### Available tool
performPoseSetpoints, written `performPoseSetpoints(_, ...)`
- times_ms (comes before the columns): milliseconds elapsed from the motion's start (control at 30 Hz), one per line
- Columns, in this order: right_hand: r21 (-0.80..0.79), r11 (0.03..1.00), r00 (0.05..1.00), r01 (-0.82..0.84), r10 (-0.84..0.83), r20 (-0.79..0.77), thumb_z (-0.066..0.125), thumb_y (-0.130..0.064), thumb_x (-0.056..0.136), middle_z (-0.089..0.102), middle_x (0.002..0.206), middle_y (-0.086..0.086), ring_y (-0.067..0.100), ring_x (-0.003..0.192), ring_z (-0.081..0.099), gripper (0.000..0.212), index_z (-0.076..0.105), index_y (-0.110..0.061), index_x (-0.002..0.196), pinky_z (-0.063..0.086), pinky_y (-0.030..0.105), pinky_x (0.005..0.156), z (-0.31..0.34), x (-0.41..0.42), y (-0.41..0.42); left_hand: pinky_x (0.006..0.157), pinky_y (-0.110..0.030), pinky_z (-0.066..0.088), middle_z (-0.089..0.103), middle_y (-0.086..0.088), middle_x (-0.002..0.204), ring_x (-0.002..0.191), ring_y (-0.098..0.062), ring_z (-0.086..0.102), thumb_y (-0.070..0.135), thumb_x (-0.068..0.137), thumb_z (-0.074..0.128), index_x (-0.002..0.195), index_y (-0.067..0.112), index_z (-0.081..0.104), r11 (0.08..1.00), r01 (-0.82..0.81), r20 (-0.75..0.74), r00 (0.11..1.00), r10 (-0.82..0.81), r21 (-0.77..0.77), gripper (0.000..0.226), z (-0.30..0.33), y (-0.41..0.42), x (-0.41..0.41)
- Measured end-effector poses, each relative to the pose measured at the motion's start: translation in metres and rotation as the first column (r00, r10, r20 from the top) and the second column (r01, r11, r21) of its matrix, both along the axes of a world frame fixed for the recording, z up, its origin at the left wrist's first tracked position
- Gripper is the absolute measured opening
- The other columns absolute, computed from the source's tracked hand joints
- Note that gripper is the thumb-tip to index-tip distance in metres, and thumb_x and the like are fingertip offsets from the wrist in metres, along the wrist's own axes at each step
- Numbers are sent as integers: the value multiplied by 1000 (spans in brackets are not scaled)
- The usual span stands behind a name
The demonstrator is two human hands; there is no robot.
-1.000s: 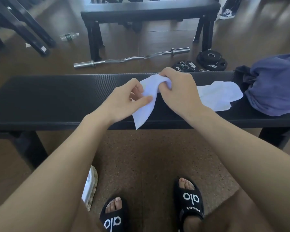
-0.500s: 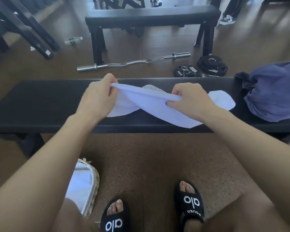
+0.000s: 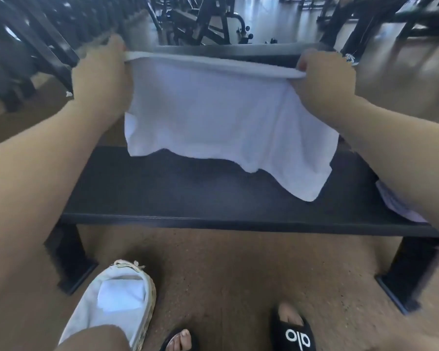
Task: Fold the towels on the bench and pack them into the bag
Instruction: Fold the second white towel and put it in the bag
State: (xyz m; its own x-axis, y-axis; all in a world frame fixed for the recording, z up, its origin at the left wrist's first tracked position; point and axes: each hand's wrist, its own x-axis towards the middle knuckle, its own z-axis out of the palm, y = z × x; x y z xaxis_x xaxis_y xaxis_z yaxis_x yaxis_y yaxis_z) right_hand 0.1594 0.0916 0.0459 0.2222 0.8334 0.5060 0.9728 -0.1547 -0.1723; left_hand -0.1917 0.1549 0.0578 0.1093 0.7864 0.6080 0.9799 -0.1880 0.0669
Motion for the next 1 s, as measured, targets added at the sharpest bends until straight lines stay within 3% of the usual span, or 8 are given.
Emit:
performPoseSetpoints(100, 115, 993, 999, 38, -40, 19, 48, -19, 96, 65, 106, 21, 42, 97, 60, 21, 59, -10, 111, 42, 42, 74, 16, -1, 2, 72, -53, 41, 61, -30, 113, 100, -53, 58, 10, 104, 36, 126, 3, 48, 992, -76, 49, 996, 71, 102, 26, 19, 3, -8)
performPoseSetpoints(233, 87, 996, 999, -20, 16, 47, 50, -18, 94, 65, 100, 19, 39, 88, 59, 16, 58, -12, 106, 37, 38, 69, -6, 5, -15, 69, -59, 45, 60, -27, 110, 89, -55, 60, 10, 101, 37, 117, 6, 46, 990, -42, -1, 999, 43, 134, 19, -9, -11, -26)
performPoseSetpoints(333, -29, 989, 984, -143, 146, 104, 55, -15, 88, 64, 94, 14, 37, 81, 59, 9, 58, -13, 96, 44, 40, 66, -51, 6, -47, 58, -57, 49, 56, -23, 100, 75, -50, 61, 7, 98, 48, 108, 8, 44, 996, 80, -138, 987, -76, 26, 11, -66, -36, -47)
performPoseSetpoints(500, -349, 919, 939, -182, 268, 217, 59, -24, 89, 64, 85, 3, 34, 68, 63, 8, 57, -17, 92, 45, 35, 56, -138, 8, -101, 40, -34, 35, 49, -9, 83, 54, -36, 55, -5, 84, 63, 98, 14, 40, 956, 128, -355, 909, -219, -263, 33, -152, -84, -85)
performPoseSetpoints(600, -422, 889, 923, -180, 301, 240, 68, -15, 80, 54, 66, -1, 30, 46, 46, 14, 54, -16, 81, 28, 26, 43, -172, 8, -125, 40, -30, 26, 44, -8, 74, 49, -33, 47, -5, 80, 70, 94, 10, 45, 919, 150, -391, 871, -297, -364, 32, -180, -102, -96)
performPoseSetpoints(767, -418, 901, 951, -118, 223, 212, 64, -14, 77, 53, 69, -1, 28, 51, 48, 14, 54, -17, 85, 27, 26, 47, -181, 9, -136, 50, -36, 34, 50, -9, 74, 54, -33, 52, -3, 74, 78, 91, 8, 58, 893, 151, -462, 812, -357, -424, 29, -199, -112, -107)
performPoseSetpoints(867, -469, 877, 968, -109, 201, 150, 59, -21, 81, 59, 79, -3, 28, 63, 54, 14, 53, -21, 94, 37, 31, 54, -176, 2, -139, 65, -36, 43, 57, -5, 91, 72, -28, 59, 20, 91, 64, 103, 17, 63, 873, 141, -408, 841, -355, -468, 12, -200, -117, -107)
performPoseSetpoints(1000, -610, 774, 980, -172, 199, -25, 58, -37, 79, 60, 92, -10, 23, 79, 58, 31, 49, -28, 107, 47, 35, 69, -168, -8, -144, 93, -37, 46, 49, 3, 119, 104, -20, 51, 62, 90, 29, 114, 29, 55, 735, 84, -266, 899, -347, -673, 48, -190, -121, -98)
